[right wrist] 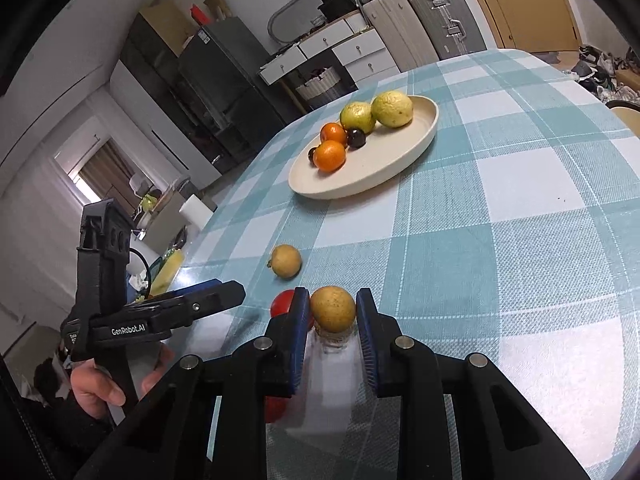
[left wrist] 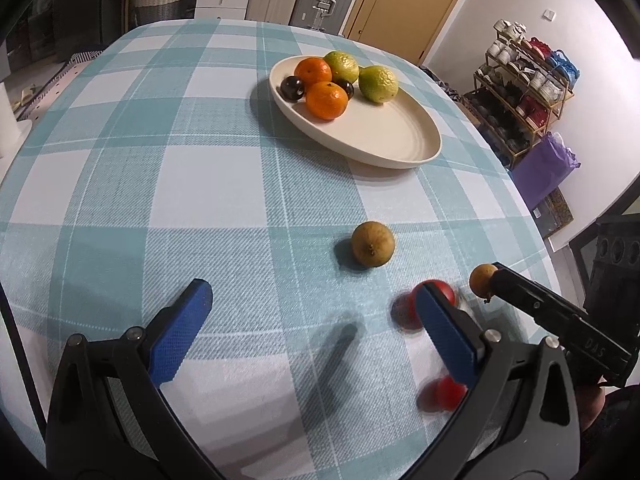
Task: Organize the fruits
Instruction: 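Grasp the brown round fruit with the left tool while the right tool holds its fruit, then carry both brown fruits over the cream plate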
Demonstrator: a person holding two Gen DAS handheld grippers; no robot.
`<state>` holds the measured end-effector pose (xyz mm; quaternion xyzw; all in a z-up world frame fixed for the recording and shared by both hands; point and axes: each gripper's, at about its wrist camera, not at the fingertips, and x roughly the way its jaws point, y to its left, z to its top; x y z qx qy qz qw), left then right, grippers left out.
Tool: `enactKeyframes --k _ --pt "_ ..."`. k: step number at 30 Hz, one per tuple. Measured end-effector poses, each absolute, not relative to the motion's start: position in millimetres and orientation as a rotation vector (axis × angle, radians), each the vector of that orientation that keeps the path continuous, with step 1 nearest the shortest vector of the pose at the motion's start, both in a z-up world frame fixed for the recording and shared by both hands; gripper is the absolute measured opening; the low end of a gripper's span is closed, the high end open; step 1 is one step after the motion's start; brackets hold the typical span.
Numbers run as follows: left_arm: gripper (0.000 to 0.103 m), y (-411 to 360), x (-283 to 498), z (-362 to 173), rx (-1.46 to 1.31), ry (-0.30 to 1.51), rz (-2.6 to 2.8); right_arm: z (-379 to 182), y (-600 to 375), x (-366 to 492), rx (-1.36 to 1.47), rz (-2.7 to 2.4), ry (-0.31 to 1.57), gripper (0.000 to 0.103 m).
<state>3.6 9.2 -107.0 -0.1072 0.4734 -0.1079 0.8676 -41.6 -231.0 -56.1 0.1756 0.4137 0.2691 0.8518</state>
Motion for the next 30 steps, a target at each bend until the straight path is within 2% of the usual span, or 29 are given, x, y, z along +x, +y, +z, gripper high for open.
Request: enactKeyframes --k 10,12,13,21,23,24,26,30 --pt "0.098 -4.8 24.6 -111.1 -0.191 1.007 -0.240 -52.7 -242.7 -36.2 0.392 0.564 0.854 0.025" --pt "0.092 -6.4 27.5 -110.9 -0.191 1.004 -0.250 -50.9 -244.7 -35.2 0.392 0.567 0.848 0.025" --pt "0.085 -7.9 29.0 -110.3 -0.187 1.001 -0.262 -50.0 -245.4 -34.7 0.392 0.568 0.846 0.025" --pt "0.061 -22.0 35.7 -110.0 -0.166 1.003 -0.354 -49.5 -246.8 -32.4 0.396 0.570 0.846 0.025" --pt "0.045 -26.9 36.2 -110.5 -0.152 1.006 -0.376 -49.4 -247.1 -32.1 0.398 0.571 0.847 0.025" --pt "0.041 -29.8 37.4 -110.5 -0.142 1.008 -0.393 -49.4 -247.0 -32.0 0.398 0.573 0.849 0.025" --pt "0.026 -34.2 37.8 -110.3 -0.129 1.006 -0.408 -48.8 -246.4 -31.8 0.394 0.574 0.851 0.025" --pt "0.024 -37.5 39.3 -110.0 -0.132 1.000 -0.442 -46.6 -246.1 -29.9 0.394 0.579 0.846 0.025"
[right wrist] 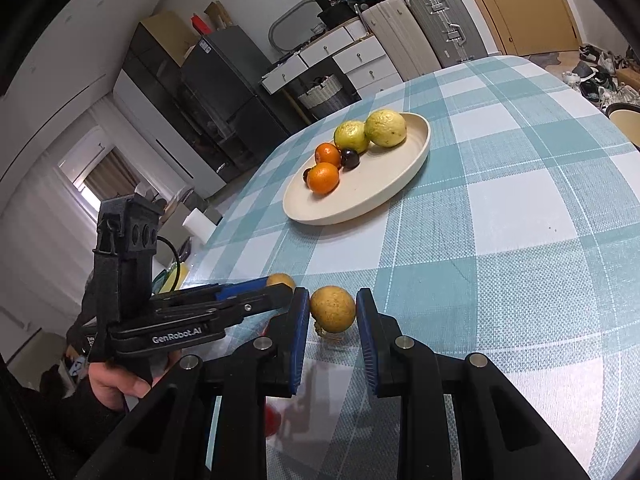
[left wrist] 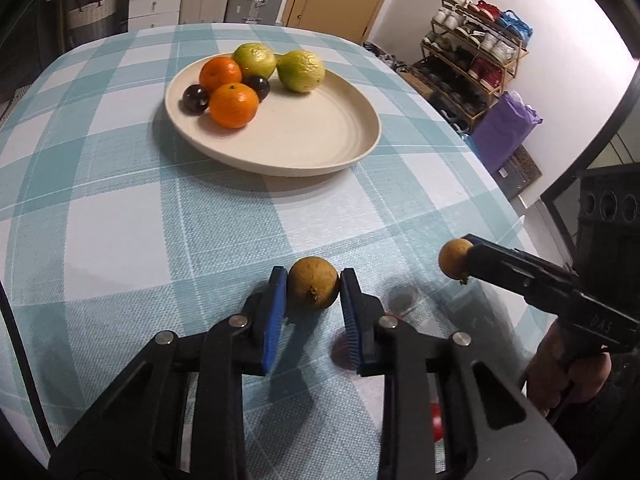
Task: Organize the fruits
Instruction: 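Carry both brown fruits over the cream plate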
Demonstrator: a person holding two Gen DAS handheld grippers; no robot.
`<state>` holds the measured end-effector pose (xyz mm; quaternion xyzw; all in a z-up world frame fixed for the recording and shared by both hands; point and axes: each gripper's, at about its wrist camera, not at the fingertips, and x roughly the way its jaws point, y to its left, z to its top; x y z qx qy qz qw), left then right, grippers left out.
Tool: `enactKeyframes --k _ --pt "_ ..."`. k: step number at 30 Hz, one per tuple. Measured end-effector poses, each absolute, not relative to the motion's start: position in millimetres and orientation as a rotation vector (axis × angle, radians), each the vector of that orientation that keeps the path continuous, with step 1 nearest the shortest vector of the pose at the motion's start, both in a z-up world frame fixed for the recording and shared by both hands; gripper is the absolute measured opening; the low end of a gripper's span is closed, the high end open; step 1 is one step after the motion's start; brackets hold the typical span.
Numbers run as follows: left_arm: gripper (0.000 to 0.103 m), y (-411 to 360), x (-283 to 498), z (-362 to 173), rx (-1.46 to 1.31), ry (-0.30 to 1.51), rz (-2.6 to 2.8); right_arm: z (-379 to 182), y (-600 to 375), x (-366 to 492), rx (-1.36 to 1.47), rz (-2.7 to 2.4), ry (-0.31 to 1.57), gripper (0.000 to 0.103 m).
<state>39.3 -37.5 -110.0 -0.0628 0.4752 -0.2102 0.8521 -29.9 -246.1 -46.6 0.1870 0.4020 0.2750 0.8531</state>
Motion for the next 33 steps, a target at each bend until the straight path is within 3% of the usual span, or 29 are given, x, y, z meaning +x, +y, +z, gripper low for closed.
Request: enactKeyframes --k 15,33 --pt "0.024 -29.4 59.7 -100.1 -0.189 0.979 -0.472 -36.2 -237.5 -2.7 0.372 0.600 0.846 0.025" --pt "0.024 -32.3 130.4 -50.6 -0.212 0.903 -0.480 -13.0 -228.2 77.8 0.378 0.581 0.808 0.025"
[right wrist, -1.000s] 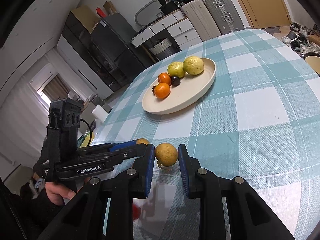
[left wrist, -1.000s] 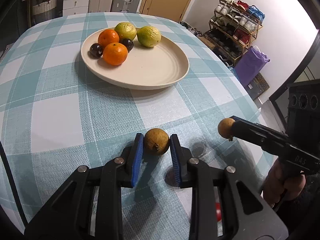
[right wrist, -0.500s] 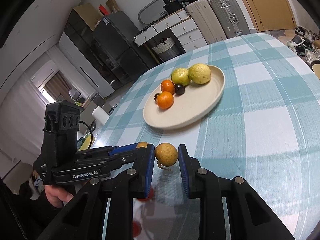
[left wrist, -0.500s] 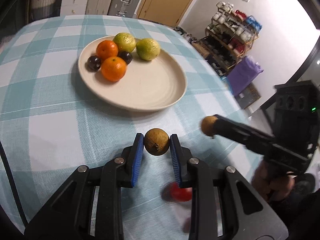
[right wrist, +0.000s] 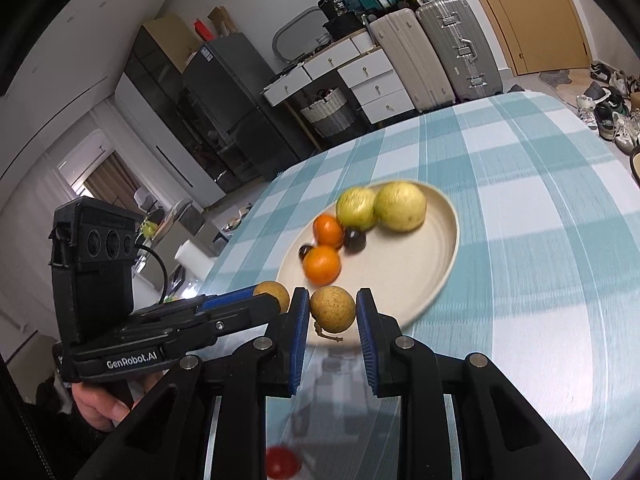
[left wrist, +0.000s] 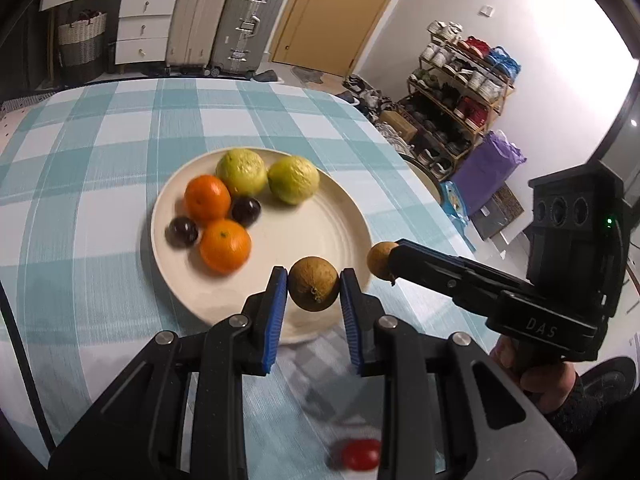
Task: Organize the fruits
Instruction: 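Carry both brown fruits over the cream plate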
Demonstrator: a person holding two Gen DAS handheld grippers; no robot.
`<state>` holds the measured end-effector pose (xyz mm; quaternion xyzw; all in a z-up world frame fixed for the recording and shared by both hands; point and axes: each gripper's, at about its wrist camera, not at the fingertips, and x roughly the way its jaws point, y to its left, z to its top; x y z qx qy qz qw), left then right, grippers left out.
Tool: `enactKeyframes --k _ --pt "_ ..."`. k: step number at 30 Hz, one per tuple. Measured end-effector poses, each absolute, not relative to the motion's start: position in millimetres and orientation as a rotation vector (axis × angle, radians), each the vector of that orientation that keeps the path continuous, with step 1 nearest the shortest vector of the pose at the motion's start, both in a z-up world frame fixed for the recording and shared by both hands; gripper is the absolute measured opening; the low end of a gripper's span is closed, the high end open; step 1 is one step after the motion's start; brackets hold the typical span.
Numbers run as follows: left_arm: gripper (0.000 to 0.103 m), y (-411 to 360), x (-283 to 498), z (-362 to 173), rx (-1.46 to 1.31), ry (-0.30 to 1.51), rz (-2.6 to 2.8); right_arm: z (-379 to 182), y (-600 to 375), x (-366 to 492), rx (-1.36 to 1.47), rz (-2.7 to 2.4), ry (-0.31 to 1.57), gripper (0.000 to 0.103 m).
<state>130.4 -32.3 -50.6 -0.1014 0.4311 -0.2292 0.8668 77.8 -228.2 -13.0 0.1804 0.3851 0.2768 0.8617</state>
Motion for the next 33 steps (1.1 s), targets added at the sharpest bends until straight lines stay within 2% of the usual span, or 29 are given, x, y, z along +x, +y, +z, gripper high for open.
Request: enactKeyframes --k 13,26,28,30,33 --pt "0.024 -53.2 189.5 -63.7 -0.209 0.928 -0.453 -27.7 -232.0 140.9 0.444 0.524 0.848 0.025" --pt "0.024 -64.2 225.0 -85.1 -0.214 0.971 -0.445 -47.9 -239.4 169.1 0.521 0.496 0.898 0.025" --pt "0.024 -64.0 227.3 -85.2 -0.231 0.969 -0.461 -49.2 -238.5 170.6 0.521 0.488 0.904 0.030" --pt "0.024 -64.0 228.6 -84.3 -0.238 0.971 -0.462 -47.4 -240.4 168.3 0.530 0.488 0.892 0.045" --pt "0.025 -63.0 226.4 -81.2 -0.236 0.970 -0.452 -39.0 -245.0 161.4 0.520 0.487 0.844 0.049"
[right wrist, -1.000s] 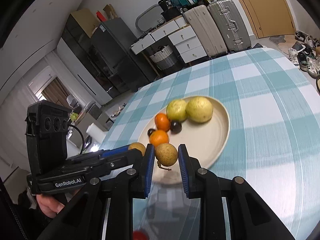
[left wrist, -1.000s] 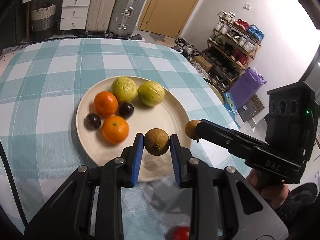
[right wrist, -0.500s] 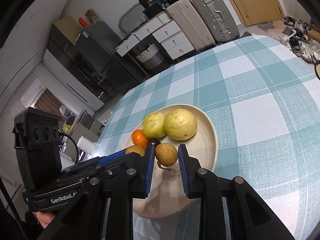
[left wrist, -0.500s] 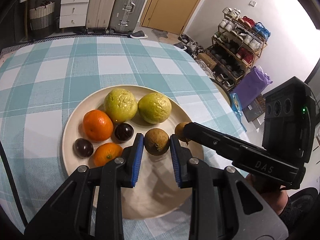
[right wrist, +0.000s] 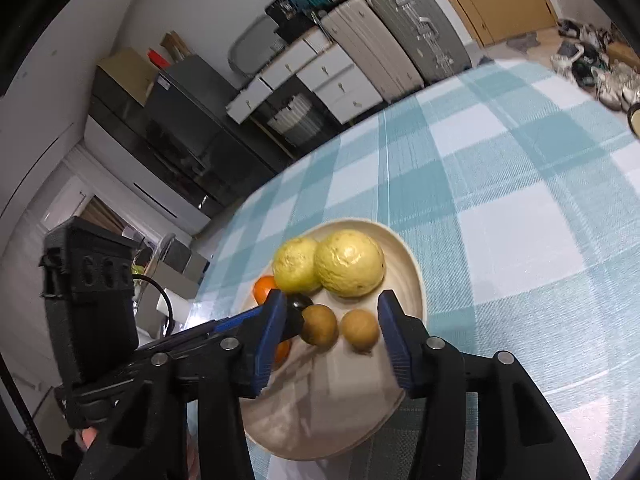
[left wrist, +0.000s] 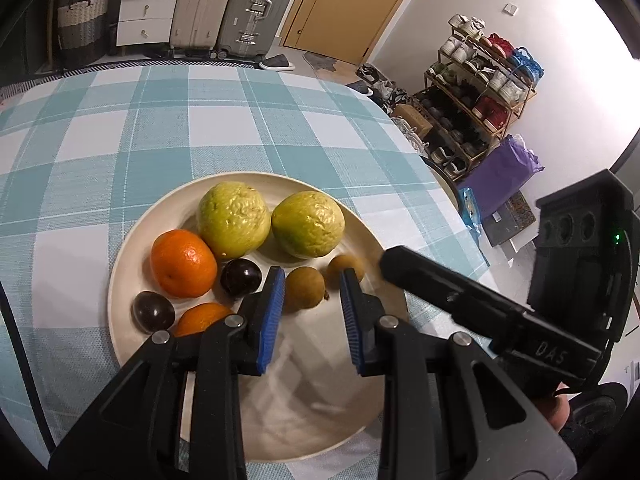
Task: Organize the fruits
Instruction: 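Carry both brown fruits over the cream plate, then lower both brown fruits onto the plate and open both tools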
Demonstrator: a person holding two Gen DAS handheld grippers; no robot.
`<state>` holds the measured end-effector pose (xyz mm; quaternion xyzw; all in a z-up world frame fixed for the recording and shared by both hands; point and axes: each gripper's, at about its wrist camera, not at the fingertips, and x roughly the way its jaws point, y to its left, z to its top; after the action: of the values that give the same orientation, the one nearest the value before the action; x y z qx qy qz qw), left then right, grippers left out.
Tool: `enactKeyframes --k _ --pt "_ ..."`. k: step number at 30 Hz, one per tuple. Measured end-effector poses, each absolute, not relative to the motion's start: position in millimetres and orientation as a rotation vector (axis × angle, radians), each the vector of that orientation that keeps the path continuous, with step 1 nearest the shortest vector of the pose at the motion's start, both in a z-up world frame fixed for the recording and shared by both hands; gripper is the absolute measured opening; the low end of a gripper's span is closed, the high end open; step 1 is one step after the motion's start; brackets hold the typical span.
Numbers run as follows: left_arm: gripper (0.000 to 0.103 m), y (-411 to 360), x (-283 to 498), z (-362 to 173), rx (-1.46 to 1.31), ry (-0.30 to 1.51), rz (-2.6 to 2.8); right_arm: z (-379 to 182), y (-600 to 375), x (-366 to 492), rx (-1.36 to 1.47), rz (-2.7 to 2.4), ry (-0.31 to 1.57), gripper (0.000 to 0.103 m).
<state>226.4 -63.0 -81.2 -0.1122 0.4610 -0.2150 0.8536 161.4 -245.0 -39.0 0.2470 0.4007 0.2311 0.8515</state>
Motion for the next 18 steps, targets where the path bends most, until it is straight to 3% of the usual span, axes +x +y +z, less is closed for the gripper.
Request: enactKeyframes --k 4,13,18 --pt "0.025 -59.9 217.7 -73.5 -0.239 0.957 -0.444 -32.7 -255.5 154.1 0.523 0.459 0.831 0.050" --pt "0.038 -55.6 182.5 -58.4 -0.204 0.935 -0.404 -21.4 -272.8 127.3 0.518 0.406 0.813 0.055" --pt "0.046 -55.0 159.5 -52.2 -0.181 0.928 -0.381 -11.1 -273.5 106.4 0.493 0.400 0.795 0.068"
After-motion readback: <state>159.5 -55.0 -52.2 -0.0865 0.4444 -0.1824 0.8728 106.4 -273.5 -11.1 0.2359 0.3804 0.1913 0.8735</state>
